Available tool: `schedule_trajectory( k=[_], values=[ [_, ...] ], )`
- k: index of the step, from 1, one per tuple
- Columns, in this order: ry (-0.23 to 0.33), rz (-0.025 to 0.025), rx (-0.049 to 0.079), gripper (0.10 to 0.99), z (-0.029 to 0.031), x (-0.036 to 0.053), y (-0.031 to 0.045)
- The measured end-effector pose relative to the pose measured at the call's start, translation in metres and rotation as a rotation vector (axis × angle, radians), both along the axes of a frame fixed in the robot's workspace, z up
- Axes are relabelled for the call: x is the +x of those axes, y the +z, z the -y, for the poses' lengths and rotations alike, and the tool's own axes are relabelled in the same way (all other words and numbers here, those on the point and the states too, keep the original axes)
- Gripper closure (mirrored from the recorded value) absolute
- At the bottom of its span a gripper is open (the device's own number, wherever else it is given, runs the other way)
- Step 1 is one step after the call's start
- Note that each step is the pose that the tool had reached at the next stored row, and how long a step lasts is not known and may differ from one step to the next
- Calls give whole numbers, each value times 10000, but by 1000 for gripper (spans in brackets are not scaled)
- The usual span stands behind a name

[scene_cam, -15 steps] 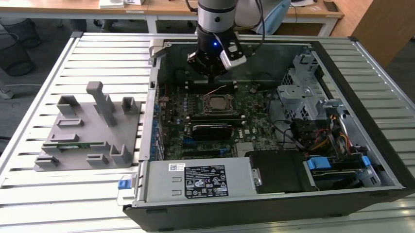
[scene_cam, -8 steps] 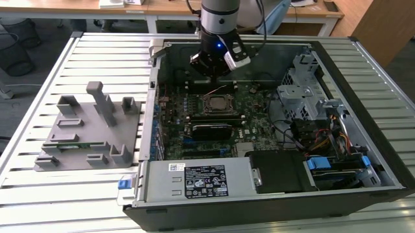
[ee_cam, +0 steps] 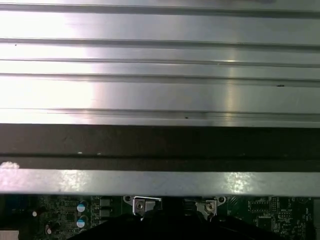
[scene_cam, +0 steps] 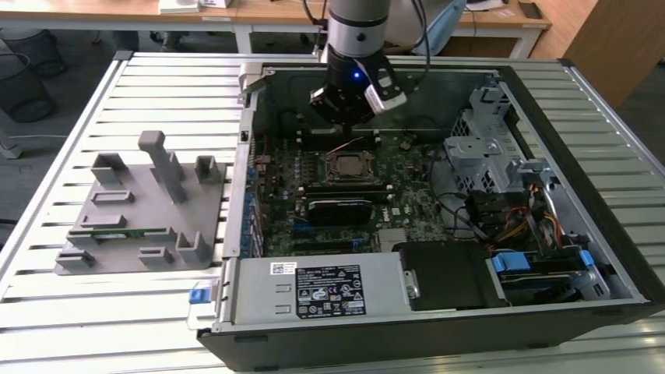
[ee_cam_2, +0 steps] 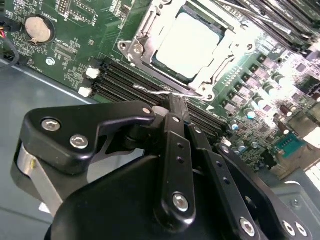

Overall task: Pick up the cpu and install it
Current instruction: 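Install the first cpu locking lever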

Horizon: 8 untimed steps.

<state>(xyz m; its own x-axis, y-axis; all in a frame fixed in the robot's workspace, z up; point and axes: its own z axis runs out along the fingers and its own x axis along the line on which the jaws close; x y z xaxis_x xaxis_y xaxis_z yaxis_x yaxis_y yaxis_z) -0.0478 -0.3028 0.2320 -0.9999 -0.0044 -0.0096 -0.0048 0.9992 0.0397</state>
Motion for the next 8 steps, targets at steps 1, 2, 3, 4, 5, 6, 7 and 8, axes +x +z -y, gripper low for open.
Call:
schedule_trajectory(
  k=[1,2,3,4,5,6,7,8],
  values=[
    [44,0,0,980,-1,5,-4],
    [107,0,0,980,-1,9,-8],
    [180,0,0,980,-1,13,-12],
    [234,0,-1,980,-2,17,-16],
    [259,0,0,980,-4,23,-19],
    [267,0,0,980,-7,28,-23],
    [271,0,-7,980,-10,33,-27],
    [272,-1,-26,980,-12,37,-30]
  ],
)
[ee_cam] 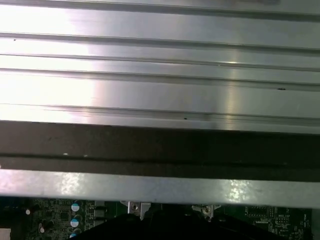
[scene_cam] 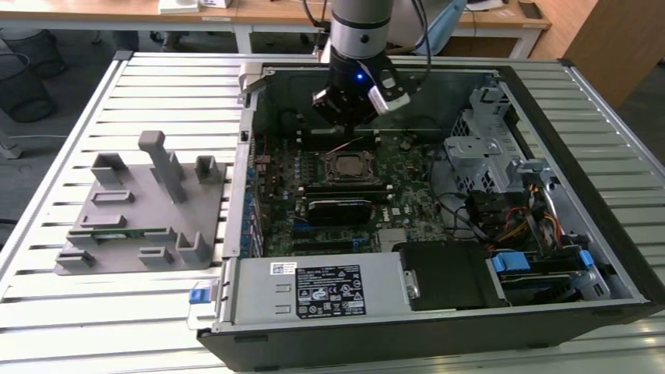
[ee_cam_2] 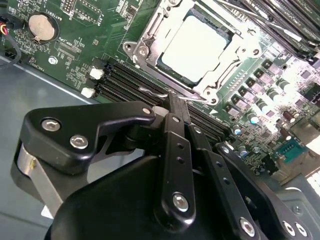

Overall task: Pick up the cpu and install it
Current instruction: 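Install the first cpu locking lever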

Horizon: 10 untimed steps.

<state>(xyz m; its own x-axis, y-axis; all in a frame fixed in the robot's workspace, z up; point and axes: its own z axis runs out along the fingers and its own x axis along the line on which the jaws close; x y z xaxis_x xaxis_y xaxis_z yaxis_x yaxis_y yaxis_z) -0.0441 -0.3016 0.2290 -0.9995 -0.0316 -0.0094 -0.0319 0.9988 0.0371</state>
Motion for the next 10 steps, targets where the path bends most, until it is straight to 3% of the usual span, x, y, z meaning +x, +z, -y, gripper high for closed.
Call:
schedule_trajectory(
  k=[4,10],
  values=[
    [1,1,-219,980,-13,18,-12],
    [1,1,-231,980,-24,55,-30]
  ],
)
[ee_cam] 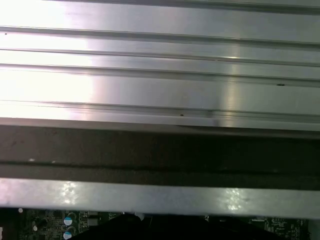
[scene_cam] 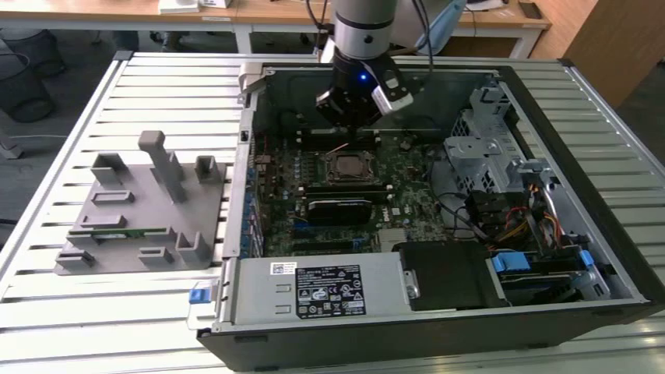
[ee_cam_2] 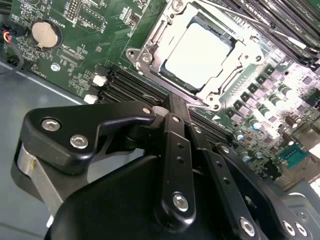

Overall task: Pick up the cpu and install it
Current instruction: 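Install the first cpu locking lever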

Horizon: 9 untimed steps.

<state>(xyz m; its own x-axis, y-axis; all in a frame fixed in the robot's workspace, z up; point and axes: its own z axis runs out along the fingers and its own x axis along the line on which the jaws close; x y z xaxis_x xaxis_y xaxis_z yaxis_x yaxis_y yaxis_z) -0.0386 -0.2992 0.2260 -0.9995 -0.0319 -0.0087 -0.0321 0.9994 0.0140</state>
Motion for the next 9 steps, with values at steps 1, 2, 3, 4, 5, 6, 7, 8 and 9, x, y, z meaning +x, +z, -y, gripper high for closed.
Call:
schedule_trajectory(
  k=[1,2,3,4,5,6,7,8,9],
  values=[
    [0,0,0,980,-1,7,-3],
    [0,0,0,980,-2,15,-6],
    [0,0,0,980,-4,23,-9],
    [0,0,0,980,-5,32,-12],
    [-1,0,0,980,-7,40,-15],
    [0,0,0,980,-9,47,-19],
    [0,0,-1,980,-10,54,-22],
    [0,-1,-2,980,-12,60,-26],
    [-1,-1,-2,980,-12,66,-30]
  ],
)
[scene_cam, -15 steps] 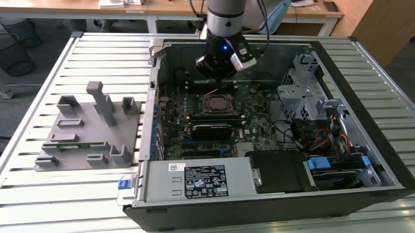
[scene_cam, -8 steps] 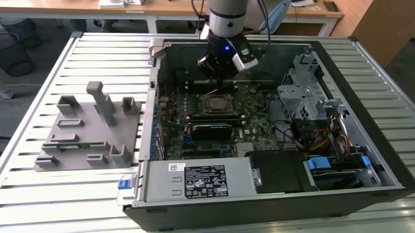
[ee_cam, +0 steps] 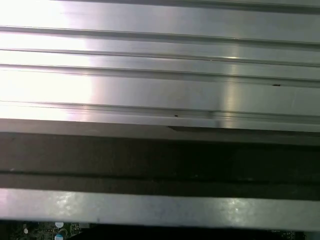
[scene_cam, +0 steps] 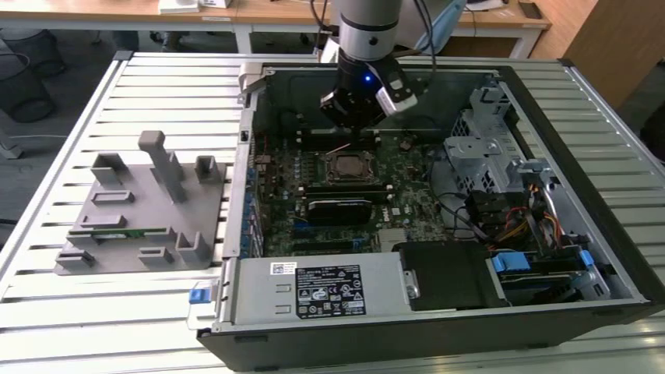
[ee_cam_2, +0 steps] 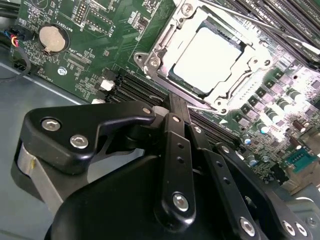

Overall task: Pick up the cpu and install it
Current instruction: 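Install the first cpu locking lever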

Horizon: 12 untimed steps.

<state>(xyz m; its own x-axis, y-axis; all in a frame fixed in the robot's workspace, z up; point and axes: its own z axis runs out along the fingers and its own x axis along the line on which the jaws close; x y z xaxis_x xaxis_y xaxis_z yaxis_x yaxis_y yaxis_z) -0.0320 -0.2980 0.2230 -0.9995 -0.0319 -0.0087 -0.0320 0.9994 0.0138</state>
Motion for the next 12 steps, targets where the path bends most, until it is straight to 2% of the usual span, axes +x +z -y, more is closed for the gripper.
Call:
schedule_trajectory(
  k=[12],
  values=[
    [-1,1,1,980,-4,43,-64]
  ],
)
